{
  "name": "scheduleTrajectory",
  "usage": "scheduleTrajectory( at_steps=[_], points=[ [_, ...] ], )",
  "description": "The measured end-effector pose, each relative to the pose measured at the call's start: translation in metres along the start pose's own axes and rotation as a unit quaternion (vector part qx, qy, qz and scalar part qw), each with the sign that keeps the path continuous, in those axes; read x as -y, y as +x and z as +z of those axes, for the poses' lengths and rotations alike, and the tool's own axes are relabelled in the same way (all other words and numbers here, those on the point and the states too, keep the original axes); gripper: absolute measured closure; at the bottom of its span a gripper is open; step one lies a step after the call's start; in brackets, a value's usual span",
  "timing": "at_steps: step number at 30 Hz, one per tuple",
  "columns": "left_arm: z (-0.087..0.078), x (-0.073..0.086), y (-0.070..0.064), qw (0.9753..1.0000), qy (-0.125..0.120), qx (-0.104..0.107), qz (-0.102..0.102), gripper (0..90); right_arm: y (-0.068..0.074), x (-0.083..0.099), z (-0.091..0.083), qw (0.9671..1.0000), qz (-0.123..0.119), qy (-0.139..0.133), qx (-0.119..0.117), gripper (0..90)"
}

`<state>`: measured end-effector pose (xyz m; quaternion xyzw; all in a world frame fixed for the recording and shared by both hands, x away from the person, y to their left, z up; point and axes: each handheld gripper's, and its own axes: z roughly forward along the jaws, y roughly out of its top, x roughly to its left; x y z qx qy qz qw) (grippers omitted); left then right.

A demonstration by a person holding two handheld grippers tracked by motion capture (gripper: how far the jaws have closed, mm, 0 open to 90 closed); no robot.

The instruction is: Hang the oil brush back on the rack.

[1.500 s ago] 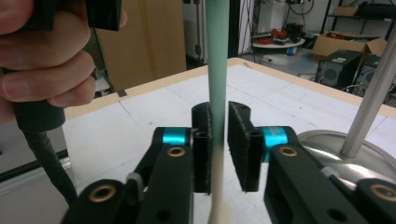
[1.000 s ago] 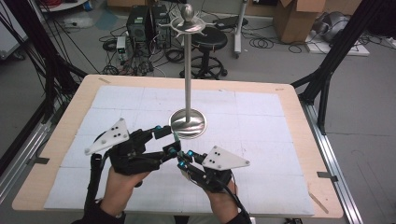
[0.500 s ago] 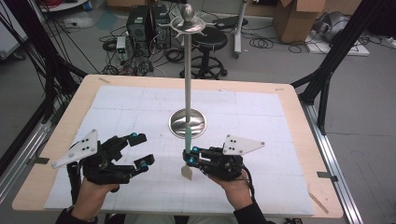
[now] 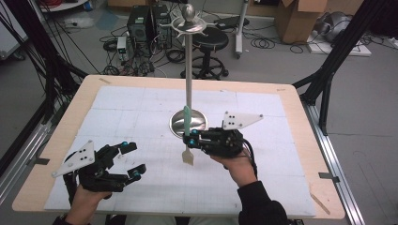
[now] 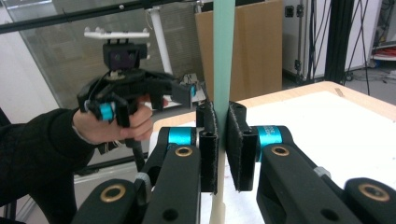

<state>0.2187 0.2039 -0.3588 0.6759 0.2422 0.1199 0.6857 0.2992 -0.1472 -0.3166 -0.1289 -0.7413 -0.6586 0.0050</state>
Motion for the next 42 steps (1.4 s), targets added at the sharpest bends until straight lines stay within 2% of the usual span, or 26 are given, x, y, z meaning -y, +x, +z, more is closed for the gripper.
scheduleTrajectory(
  at_steps=[9,17,20,24,31,39,42],
  points=[
    [-0.008,0.008,0.007,1.0000,0.006,-0.004,0.004,20.4,-0.016,-0.043,0.015,0.9999,-0.014,-0.002,0.004,84.2],
    [-0.010,0.012,0.008,0.9999,0.012,-0.005,0.004,20.6,-0.034,-0.082,0.024,0.9996,-0.013,-0.002,0.025,84.2],
    [-0.010,0.012,0.008,0.9999,0.014,-0.005,0.003,21.1,-0.039,-0.091,0.028,0.9994,-0.016,0.004,0.031,84.2],
    [-0.009,0.012,0.008,0.9999,0.014,-0.005,0.002,21.1,-0.048,-0.100,0.034,0.9991,-0.012,0.007,0.040,84.2],
    [-0.010,0.011,0.008,0.9999,0.015,-0.004,0.003,21.3,-0.061,-0.108,0.039,0.9985,0.000,-0.004,0.054,84.2],
    [-0.011,0.011,0.009,0.9999,0.013,-0.004,-0.001,21.3,-0.073,-0.109,0.038,0.9973,0.021,-0.015,0.069,84.2],
    [-0.011,0.011,0.008,0.9999,0.014,-0.003,-0.001,21.3,-0.075,-0.109,0.037,0.9967,0.020,-0.011,0.078,84.2]
  ],
)
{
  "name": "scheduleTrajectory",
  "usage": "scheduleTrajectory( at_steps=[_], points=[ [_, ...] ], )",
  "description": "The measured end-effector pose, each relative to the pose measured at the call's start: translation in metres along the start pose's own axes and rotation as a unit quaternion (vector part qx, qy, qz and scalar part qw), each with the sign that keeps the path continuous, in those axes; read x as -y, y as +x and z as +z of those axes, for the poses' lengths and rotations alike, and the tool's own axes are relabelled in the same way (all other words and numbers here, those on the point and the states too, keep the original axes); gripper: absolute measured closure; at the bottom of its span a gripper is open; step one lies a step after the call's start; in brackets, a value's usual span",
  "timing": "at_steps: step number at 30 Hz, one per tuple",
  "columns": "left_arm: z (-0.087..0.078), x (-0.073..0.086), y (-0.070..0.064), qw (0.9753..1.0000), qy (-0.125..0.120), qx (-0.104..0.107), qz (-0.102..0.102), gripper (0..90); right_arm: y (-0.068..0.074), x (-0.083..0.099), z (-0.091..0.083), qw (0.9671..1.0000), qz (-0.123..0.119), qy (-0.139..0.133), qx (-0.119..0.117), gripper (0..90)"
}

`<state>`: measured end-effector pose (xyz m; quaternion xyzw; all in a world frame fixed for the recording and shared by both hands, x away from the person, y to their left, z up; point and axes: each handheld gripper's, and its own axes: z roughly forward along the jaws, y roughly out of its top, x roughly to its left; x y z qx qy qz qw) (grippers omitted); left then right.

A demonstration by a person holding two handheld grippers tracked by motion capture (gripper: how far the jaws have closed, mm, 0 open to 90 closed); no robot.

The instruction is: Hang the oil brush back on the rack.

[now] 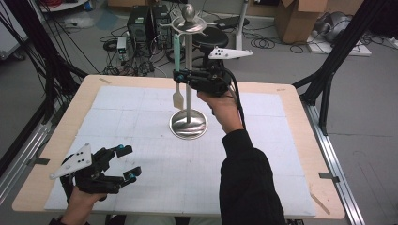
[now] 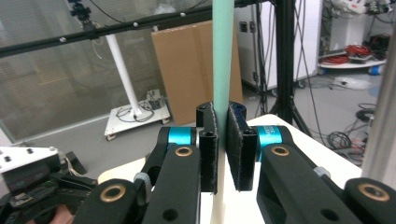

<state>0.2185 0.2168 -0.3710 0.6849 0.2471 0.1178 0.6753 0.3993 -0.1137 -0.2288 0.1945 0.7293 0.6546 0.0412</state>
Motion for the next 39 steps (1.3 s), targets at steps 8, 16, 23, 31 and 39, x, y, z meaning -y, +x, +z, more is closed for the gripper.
scheduleTrajectory(
  at_steps=[8,16,23,31,39],
  points=[
    [0.001,0.000,0.000,1.0000,0.001,0.004,-0.001,21.3,0.000,-0.003,0.001,1.0000,-0.004,0.003,-0.002,84.2],
    [0.000,0.001,0.000,1.0000,0.000,0.005,-0.003,21.3,0.000,-0.003,0.003,1.0000,0.000,0.005,-0.005,84.3],
    [0.000,0.001,0.001,1.0000,-0.001,0.004,-0.003,21.3,-0.004,-0.003,0.001,0.9997,0.011,0.010,0.020,84.2],
    [-0.002,0.002,0.003,1.0000,-0.005,-0.003,-0.001,21.3,0.000,0.005,-0.009,0.9974,-0.015,0.009,0.069,60.8],
    [-0.002,0.006,0.008,0.9998,-0.006,-0.017,0.000,21.0,0.013,0.039,-0.046,0.9881,-0.044,0.026,0.145,29.8]
  ],
)
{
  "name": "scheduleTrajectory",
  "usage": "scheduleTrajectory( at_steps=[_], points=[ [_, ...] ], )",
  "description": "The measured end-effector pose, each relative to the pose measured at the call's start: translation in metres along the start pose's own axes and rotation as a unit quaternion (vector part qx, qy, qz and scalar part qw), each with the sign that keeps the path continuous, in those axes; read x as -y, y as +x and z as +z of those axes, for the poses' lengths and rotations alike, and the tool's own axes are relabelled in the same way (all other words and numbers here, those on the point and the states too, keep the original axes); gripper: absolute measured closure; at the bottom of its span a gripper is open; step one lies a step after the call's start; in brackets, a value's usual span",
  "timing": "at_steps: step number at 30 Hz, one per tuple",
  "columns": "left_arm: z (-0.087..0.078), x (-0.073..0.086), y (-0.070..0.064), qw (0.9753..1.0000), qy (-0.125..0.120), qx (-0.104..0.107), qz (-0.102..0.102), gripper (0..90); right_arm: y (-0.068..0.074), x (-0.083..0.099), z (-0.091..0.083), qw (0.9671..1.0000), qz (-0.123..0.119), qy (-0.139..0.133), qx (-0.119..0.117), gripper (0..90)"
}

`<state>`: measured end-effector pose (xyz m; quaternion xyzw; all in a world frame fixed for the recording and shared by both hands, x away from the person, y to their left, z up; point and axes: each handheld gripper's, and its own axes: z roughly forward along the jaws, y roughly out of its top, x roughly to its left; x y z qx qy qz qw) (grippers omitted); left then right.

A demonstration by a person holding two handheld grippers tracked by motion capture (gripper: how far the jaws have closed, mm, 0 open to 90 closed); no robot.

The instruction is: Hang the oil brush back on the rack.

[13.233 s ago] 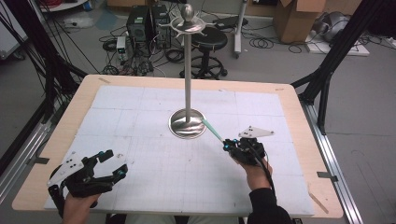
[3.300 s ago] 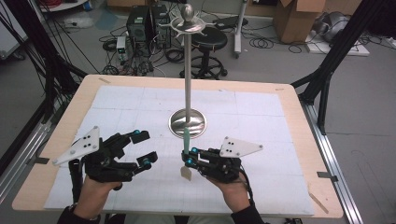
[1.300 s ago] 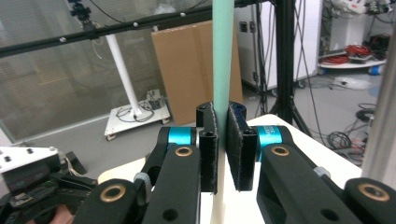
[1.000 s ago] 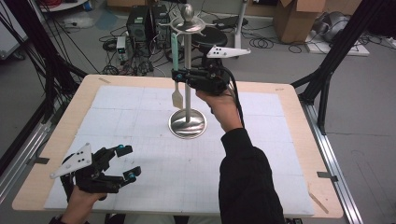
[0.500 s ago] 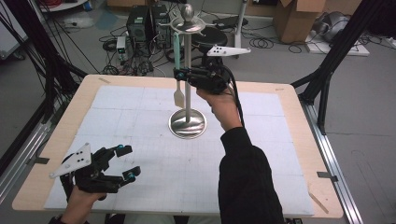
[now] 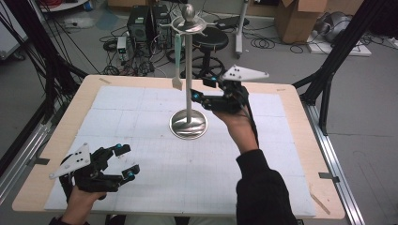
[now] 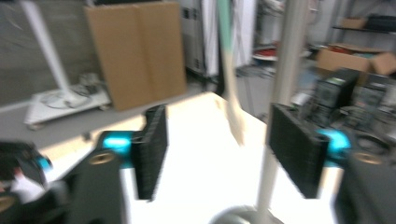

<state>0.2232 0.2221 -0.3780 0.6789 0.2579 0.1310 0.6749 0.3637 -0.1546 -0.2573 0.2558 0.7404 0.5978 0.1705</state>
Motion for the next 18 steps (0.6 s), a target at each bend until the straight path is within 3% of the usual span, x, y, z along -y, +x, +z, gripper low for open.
scheduleTrajectory(
  at_steps=[4,11,18],
  points=[
    [0.002,0.003,0.003,1.0000,0.003,-0.008,0.002,20.6,0.003,0.030,-0.027,0.9993,-0.002,0.011,0.036,19.2],
    [0.005,0.005,0.004,0.9998,0.006,-0.016,0.010,20.1,0.014,0.097,-0.085,0.9960,-0.029,0.030,0.079,18.2],
    [0.006,0.005,0.006,0.9997,-0.001,-0.023,0.010,19.8,0.022,0.140,-0.138,0.9920,-0.018,0.026,0.122,17.5]
  ],
)
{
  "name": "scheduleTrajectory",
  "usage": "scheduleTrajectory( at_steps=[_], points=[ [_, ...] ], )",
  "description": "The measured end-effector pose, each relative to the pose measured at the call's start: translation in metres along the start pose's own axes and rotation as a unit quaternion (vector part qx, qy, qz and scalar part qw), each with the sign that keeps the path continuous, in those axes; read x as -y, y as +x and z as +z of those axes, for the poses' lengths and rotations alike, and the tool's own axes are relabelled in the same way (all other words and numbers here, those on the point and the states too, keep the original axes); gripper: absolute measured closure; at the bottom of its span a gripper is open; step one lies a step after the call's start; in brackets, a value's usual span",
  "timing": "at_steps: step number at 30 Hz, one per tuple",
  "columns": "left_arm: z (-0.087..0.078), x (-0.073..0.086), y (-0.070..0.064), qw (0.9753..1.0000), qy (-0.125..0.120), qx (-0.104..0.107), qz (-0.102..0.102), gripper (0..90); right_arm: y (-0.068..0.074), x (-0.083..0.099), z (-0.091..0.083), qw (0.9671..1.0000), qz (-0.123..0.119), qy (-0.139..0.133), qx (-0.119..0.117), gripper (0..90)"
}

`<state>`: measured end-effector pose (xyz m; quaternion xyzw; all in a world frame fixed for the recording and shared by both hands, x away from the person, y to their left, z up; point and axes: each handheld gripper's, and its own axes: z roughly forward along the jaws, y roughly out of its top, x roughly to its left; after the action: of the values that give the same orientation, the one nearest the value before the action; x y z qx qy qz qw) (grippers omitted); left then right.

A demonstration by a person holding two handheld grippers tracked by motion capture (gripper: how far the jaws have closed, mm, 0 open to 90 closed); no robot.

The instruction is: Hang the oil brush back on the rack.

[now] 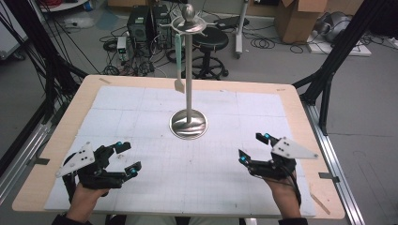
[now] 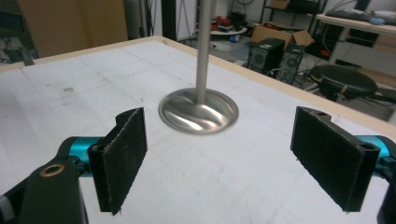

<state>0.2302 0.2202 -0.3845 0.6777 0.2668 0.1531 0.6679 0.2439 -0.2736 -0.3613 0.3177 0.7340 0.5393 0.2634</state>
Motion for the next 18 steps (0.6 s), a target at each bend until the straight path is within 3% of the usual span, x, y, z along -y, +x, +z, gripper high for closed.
scheduleTrajectory(
  at_steps=[6,11,18],
  points=[
    [0.003,0.000,0.000,1.0000,-0.006,0.001,-0.002,19.8,-0.002,0.023,-0.030,0.9995,0.013,-0.015,0.025,16.9],
    [0.004,0.003,-0.001,1.0000,-0.005,0.002,-0.002,19.8,-0.003,0.030,-0.046,0.9985,0.024,-0.027,0.040,16.8],
    [-0.001,0.002,-0.002,1.0000,-0.009,-0.001,0.000,19.8,-0.008,0.037,-0.050,0.9974,0.037,-0.027,0.055,16.7]
  ],
)
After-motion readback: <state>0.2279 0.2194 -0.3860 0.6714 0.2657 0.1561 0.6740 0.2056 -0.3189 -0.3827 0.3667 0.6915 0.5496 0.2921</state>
